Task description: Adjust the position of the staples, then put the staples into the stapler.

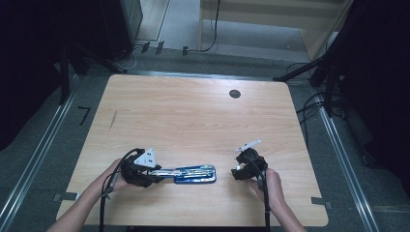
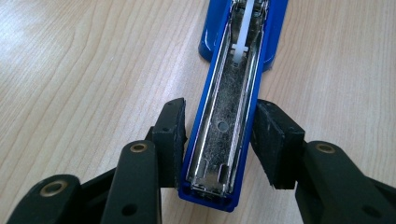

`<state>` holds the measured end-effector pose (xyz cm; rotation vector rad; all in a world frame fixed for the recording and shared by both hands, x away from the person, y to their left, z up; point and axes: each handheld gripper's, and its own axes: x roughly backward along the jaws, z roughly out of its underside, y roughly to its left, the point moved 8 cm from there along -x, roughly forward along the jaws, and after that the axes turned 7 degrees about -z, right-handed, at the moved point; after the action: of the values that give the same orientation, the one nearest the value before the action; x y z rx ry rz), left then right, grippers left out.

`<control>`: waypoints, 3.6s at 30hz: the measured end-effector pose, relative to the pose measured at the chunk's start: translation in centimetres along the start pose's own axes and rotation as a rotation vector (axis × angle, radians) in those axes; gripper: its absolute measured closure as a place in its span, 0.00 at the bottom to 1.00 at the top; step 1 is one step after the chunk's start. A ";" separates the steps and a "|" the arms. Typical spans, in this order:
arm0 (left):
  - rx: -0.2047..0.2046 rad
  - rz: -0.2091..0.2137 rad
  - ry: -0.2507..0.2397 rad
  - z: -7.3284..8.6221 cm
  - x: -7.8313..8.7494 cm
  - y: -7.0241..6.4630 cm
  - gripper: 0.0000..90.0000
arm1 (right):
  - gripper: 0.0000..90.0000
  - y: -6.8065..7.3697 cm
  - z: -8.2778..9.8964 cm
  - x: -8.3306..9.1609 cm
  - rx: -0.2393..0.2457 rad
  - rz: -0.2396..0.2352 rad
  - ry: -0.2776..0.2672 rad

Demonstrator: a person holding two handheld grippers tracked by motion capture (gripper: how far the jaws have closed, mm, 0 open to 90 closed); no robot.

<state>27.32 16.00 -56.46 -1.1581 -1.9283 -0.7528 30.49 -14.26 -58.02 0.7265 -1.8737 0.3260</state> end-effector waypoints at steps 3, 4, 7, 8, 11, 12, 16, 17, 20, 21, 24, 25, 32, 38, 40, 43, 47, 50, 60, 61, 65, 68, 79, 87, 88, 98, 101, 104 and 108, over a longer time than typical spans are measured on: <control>0.000 0.001 -0.002 0.0 0.0 0.0 0.63 | 0.52 -0.1 0.2 0.0 0.006 0.003 0.014; 0.001 0.000 -0.003 0.0 0.0 0.1 0.63 | 0.55 -0.2 0.2 0.1 0.009 -0.002 0.016; 0.004 0.000 -0.001 0.1 0.0 0.1 0.62 | 0.63 -0.6 0.6 0.4 0.012 -0.021 0.027; 0.004 0.001 -0.001 0.1 0.0 0.1 0.62 | 0.65 -0.7 0.7 0.4 0.009 -0.022 0.028; 0.001 0.000 0.000 0.1 0.0 0.2 0.63 | 0.68 -1.1 0.8 0.6 0.010 -0.032 0.028; 0.002 -0.001 0.000 0.1 0.0 0.2 0.63 | 0.69 -1.1 0.8 0.7 0.008 -0.037 0.031; 0.000 0.000 0.000 0.0 0.0 0.1 0.63 | 0.69 -0.9 0.6 0.8 0.017 -0.067 0.007; 0.001 0.000 -0.001 0.0 0.0 0.1 0.63 | 0.71 -0.7 0.4 0.7 0.021 -0.072 -0.004; -0.001 0.000 -0.001 0.0 0.0 0.1 0.63 | 0.74 -0.5 0.0 0.6 0.008 -0.078 -0.031; -0.002 0.000 0.000 0.0 0.0 0.1 0.63 | 0.75 -0.5 -0.1 0.5 0.007 -0.070 -0.035; -0.001 0.000 0.000 0.0 0.0 0.1 0.63 | 0.77 -0.6 -0.3 0.3 0.004 -0.067 -0.038; -0.001 0.000 0.000 0.0 0.0 0.1 0.63 | 0.77 -0.7 -0.3 0.2 0.005 -0.064 -0.035; 0.001 -0.003 0.001 0.0 -0.1 0.2 0.63 | 0.83 -0.4 -0.5 -0.2 0.015 -0.065 -0.028; 0.004 -0.002 -0.002 0.0 -0.1 0.2 0.63 | 0.88 -0.3 -0.5 -0.2 0.025 -0.056 -0.020; 0.003 0.000 -0.002 0.0 -0.1 0.2 0.63 | 0.88 -0.3 -0.5 -0.2 0.028 -0.056 -0.020; 0.002 0.001 -0.001 0.1 -0.1 0.2 0.63 | 0.88 -0.3 -0.6 -0.1 0.028 -0.059 -0.029; 0.003 0.003 -0.003 0.0 -0.2 0.2 0.63 | 0.88 -0.3 -0.8 0.3 0.028 -0.066 -0.045; 0.001 0.003 -0.002 0.1 -0.2 0.2 0.63 | 0.88 -0.1 -0.9 0.5 0.039 -0.073 -0.057; 0.001 0.002 -0.004 0.0 -0.2 0.2 0.63 | 0.88 0.7 -1.2 0.9 0.079 -0.086 -0.072; 0.001 0.003 -0.003 0.0 -0.2 0.2 0.63 | 0.88 0.7 -1.3 0.9 0.091 -0.086 -0.072; -0.007 -0.001 -0.002 0.0 -0.2 0.4 0.63 | 0.88 0.9 -1.3 0.9 0.096 -0.095 -0.072; -0.007 0.001 -0.002 0.0 -0.3 0.4 0.62 | 0.88 0.9 -1.3 0.9 0.095 -0.100 -0.072; -0.006 0.006 -0.005 0.0 -0.4 0.4 0.62 | 0.88 1.3 -1.5 1.0 0.109 -0.111 -0.078; -0.009 0.000 -0.001 0.0 -0.4 0.5 0.62 | 0.88 2.1 -1.8 1.1 0.134 -0.126 -0.081; -0.011 -0.001 0.002 0.0 -0.4 0.5 0.62 | 0.88 2.1 -1.8 1.1 0.143 -0.128 -0.083; -0.009 0.003 -0.002 0.0 -0.5 0.4 0.62 | 0.88 2.7 -2.4 1.6 0.172 -0.146 -0.095; -0.007 0.006 0.001 0.0 -0.5 0.4 0.62 | 0.88 3.0 -2.6 1.8 0.193 -0.165 -0.107; -0.013 0.006 0.008 0.0 -0.6 0.4 0.62 | 0.88 3.3 -2.8 2.0 0.210 -0.173 -0.110; -0.010 0.009 0.007 0.0 -0.6 0.4 0.62 | 0.88 3.6 -3.4 2.3 0.224 -0.185 -0.123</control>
<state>27.91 15.91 -56.90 -1.1681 -1.9138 -0.7615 30.16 -10.41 -54.13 1.0850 -1.8859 0.3831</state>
